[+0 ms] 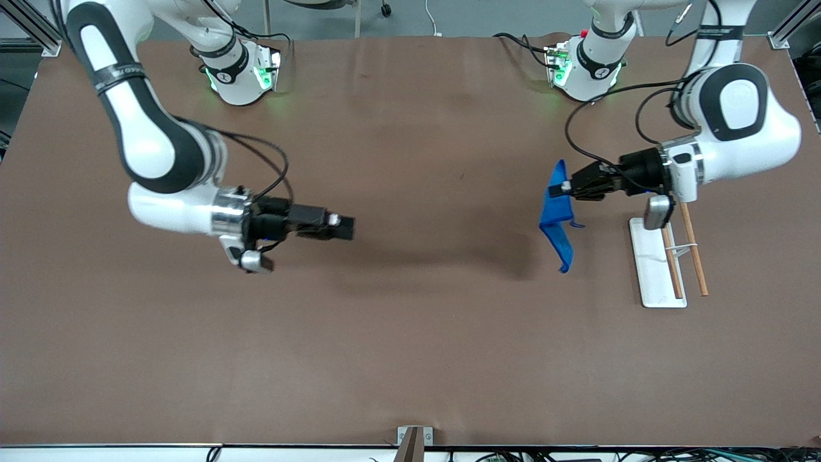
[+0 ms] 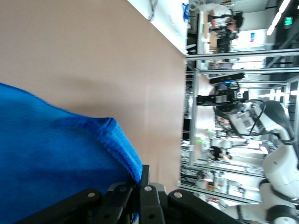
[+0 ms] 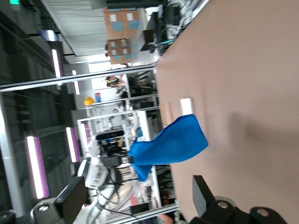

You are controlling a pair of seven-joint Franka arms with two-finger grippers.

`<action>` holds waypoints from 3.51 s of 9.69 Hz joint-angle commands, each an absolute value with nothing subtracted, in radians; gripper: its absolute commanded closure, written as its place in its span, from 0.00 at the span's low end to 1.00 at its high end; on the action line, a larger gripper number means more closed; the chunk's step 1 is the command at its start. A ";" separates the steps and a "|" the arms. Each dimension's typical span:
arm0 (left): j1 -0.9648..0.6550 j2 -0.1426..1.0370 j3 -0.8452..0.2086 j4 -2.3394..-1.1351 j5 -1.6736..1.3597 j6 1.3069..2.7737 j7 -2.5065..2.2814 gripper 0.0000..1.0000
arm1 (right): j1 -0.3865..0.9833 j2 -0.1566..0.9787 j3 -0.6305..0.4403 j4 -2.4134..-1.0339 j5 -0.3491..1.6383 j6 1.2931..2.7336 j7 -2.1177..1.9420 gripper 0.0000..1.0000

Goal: Right arm passes towel to left arm to hang

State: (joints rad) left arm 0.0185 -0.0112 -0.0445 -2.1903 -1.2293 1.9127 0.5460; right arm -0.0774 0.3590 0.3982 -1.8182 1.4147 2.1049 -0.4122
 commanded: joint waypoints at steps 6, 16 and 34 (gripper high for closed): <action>0.020 0.135 0.271 -1.978 -0.786 1.925 0.629 1.00 | -0.060 0.322 0.069 -1.724 0.488 2.033 -0.183 0.00; 0.023 0.372 0.566 -1.804 -0.669 1.928 1.029 0.99 | -0.048 -0.032 -0.092 -1.542 0.029 1.519 0.060 0.00; 0.025 -0.035 -0.028 -1.760 -0.015 1.819 -0.009 0.00 | -0.046 -0.037 -0.083 -1.488 0.005 1.457 0.089 0.00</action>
State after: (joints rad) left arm 0.0148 -0.0497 -0.0260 -1.7664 -0.0330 1.8401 -0.0230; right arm -0.0530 -0.0429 -0.0802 -1.5048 0.0226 1.4684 0.0936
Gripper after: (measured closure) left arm 0.000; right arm 0.000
